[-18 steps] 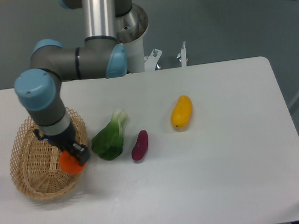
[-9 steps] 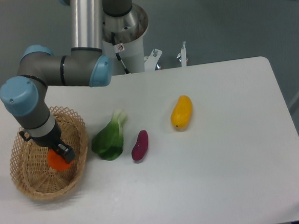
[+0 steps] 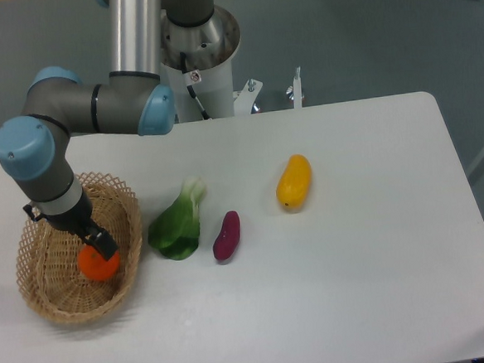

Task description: Place the orange in the basket

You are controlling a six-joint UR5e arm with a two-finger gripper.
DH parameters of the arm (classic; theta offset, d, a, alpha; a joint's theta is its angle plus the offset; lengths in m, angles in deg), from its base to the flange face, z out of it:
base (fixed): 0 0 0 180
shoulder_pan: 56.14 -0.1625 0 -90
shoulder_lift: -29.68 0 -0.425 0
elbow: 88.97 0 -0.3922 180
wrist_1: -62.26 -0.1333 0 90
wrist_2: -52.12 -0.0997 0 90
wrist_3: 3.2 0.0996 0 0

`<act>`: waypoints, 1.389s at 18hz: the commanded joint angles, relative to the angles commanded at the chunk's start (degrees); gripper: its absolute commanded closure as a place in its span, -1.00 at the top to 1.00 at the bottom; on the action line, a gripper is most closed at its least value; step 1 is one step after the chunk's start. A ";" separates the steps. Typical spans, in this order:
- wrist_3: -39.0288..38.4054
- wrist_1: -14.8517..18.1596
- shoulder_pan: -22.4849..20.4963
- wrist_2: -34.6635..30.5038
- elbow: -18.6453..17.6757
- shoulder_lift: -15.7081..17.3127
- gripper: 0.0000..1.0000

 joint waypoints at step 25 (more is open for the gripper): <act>29.27 -0.09 -33.50 1.40 0.70 0.98 1.00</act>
